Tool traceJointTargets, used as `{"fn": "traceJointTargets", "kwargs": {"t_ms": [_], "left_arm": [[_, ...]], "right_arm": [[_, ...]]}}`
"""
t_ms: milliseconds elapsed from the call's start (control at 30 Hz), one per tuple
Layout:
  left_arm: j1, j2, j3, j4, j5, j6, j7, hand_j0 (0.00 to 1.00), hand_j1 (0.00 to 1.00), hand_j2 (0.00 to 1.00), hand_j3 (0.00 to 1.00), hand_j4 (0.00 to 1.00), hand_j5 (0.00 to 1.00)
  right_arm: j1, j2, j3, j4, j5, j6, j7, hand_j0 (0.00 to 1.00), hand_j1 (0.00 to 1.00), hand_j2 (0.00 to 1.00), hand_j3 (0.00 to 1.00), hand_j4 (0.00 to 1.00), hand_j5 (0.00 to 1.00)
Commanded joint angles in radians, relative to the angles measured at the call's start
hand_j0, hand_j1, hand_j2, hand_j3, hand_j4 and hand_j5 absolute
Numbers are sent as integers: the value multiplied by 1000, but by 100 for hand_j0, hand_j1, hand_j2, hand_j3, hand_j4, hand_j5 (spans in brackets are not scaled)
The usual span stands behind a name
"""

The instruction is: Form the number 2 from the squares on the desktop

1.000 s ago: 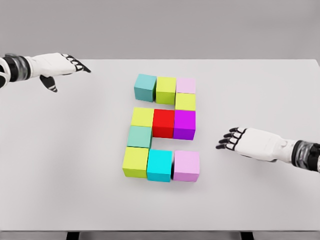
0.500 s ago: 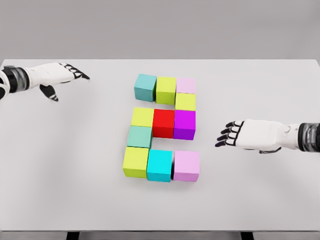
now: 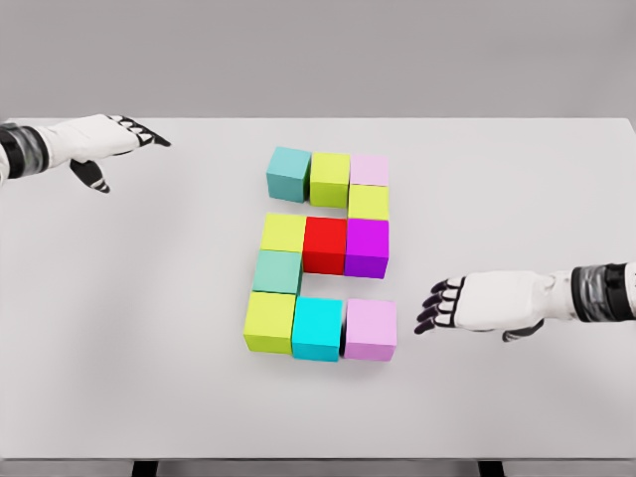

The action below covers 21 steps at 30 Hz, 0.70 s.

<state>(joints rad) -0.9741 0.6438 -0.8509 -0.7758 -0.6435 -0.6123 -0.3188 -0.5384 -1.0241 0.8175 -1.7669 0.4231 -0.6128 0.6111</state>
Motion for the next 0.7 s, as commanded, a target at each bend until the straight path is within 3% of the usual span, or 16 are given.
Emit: {"fn": "traceJointTargets", "kwargs": {"t_ms": [0,667], "left_arm": [[-2,0,7,21,4,1,0,100,100,100,100,100,100],[2,-4,4,35,2,1,0,100,100,100,100,100,100]], "right_arm": [[-2,1,19,0,-7,2,0,100,100,100,100,100,100],[-34,65,28,0,-1,2,0,100,100,100,100,100,100]]}}
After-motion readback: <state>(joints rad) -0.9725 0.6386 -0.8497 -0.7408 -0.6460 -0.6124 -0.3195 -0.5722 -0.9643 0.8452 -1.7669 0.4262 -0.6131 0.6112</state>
